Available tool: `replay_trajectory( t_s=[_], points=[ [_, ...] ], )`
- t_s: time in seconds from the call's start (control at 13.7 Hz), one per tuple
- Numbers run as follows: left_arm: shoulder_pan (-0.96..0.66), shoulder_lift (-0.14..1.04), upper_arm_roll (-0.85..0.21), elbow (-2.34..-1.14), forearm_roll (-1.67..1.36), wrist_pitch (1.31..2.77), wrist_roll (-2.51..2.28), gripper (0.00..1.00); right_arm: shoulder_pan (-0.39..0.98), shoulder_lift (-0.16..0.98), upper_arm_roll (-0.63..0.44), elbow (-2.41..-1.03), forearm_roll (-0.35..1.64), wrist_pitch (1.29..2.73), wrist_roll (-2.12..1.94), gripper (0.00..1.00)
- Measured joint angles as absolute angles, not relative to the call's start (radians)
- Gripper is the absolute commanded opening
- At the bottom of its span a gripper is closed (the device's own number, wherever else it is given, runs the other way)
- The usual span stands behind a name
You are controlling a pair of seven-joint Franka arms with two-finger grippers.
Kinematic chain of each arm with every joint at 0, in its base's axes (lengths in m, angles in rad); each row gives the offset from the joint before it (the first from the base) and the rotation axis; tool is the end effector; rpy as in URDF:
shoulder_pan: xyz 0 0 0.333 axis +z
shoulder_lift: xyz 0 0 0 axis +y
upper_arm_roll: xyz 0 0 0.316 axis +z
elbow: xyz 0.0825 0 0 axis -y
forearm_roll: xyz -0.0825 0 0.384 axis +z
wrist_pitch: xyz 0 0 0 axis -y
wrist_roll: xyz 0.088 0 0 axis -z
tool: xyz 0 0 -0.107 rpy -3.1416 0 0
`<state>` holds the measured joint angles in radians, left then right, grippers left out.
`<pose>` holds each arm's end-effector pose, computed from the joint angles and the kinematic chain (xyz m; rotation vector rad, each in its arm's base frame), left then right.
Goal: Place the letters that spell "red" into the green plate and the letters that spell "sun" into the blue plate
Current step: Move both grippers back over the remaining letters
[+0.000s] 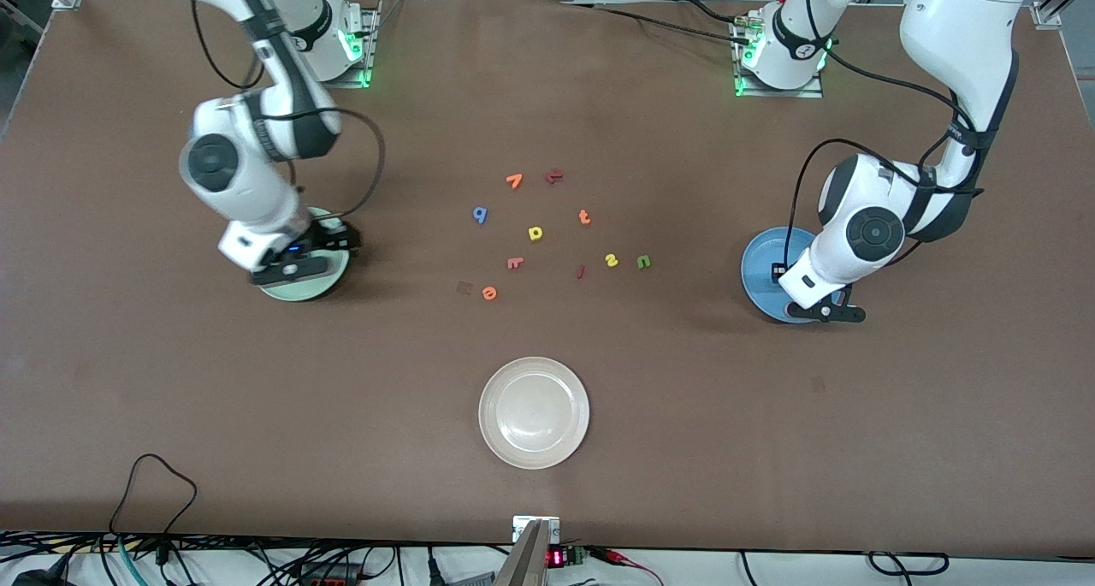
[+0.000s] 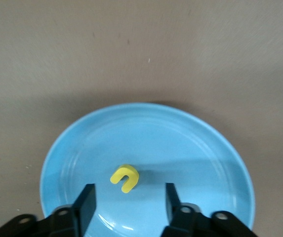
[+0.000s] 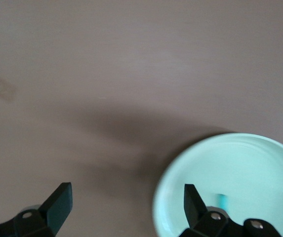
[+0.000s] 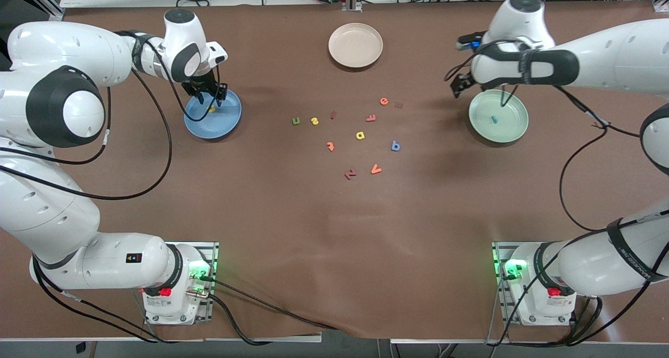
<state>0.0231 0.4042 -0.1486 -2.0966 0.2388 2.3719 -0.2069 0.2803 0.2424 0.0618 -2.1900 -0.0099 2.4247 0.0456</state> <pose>0.5659 -0.0687 0.2177 -3.0197 0.1393 0.1540 0.5237 0.1863 0.2749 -3.0990 -0.4719 0.0136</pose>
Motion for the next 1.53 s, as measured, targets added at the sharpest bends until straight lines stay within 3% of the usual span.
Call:
replay_trajectory(
  t_s=[0.07,0.29,0.44,0.51,0.95,1.53],
  points=[
    [0.023,0.385,-0.164,-2.09,0.239,2.372,-0.208,1.0,0.321,0.257,0.068,-2.179,-0.006,2.425,0.052,0.85],
    [0.02,0.343,-0.259,-2.035,0.238,2.307,-0.301,1.0,0.423,0.31,0.07,-2.147,0.03,2.439,0.088,0.54],
    [0.017,0.338,-0.336,-2.005,0.238,2.263,-0.415,1.0,0.48,0.337,0.071,-2.139,0.036,2.449,0.156,0.51],
    [0.015,0.339,-0.374,-2.003,0.238,2.262,-0.457,0.99,0.509,0.344,0.071,-2.138,0.036,2.449,0.205,0.5],
    [-0.018,0.441,-0.488,-2.005,0.237,2.378,-0.51,0.65,0.62,0.401,0.072,-2.133,0.036,2.47,0.416,0.5],
    [-0.058,0.543,-0.49,-2.023,0.237,2.513,-0.555,0.63,0.641,0.463,0.071,-2.082,0.036,2.499,0.476,0.5]
  ],
)
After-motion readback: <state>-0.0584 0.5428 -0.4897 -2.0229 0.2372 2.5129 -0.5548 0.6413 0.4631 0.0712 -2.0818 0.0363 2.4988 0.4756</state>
